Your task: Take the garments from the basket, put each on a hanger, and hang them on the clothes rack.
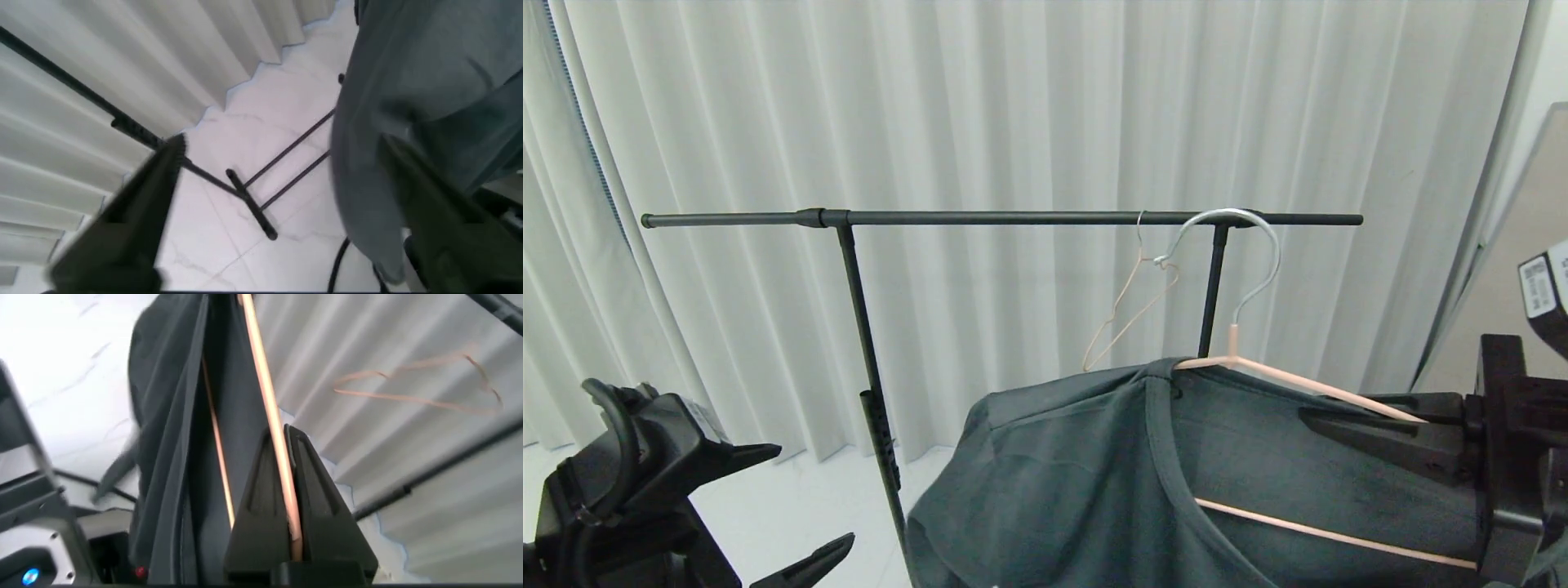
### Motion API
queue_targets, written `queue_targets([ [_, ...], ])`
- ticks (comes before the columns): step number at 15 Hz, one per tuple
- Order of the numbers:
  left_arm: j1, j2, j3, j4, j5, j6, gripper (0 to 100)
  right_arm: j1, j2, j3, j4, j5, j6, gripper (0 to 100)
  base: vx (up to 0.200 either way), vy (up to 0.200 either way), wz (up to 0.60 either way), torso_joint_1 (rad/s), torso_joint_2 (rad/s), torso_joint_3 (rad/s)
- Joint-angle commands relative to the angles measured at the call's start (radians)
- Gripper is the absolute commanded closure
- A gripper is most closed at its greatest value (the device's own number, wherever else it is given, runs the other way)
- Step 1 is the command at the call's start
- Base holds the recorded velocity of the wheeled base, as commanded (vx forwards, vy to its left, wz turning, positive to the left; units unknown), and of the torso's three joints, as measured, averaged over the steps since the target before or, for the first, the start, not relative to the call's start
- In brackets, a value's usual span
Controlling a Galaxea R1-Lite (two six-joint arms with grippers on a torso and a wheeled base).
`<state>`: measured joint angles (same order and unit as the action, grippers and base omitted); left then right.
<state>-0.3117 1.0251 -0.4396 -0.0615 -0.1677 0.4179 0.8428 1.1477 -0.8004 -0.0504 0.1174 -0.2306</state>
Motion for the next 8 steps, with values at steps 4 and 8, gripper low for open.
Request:
queue_targets([
  [4,-0.020,0.020,-0.062,-0.118,0.000,-0.110,0,-0.148,-0.008,-0.002,0.000,-0.001,0.047,100,0.000,0.000,0.00,0.000,0.00,0.000],
  [8,-0.018,0.099,-0.107,-0.224,0.013,-0.100,0,-0.245,0.035,-0.002,0.006,-0.105,0.054,100,0.000,0.000,0.00,0.000,0.00,0.000],
])
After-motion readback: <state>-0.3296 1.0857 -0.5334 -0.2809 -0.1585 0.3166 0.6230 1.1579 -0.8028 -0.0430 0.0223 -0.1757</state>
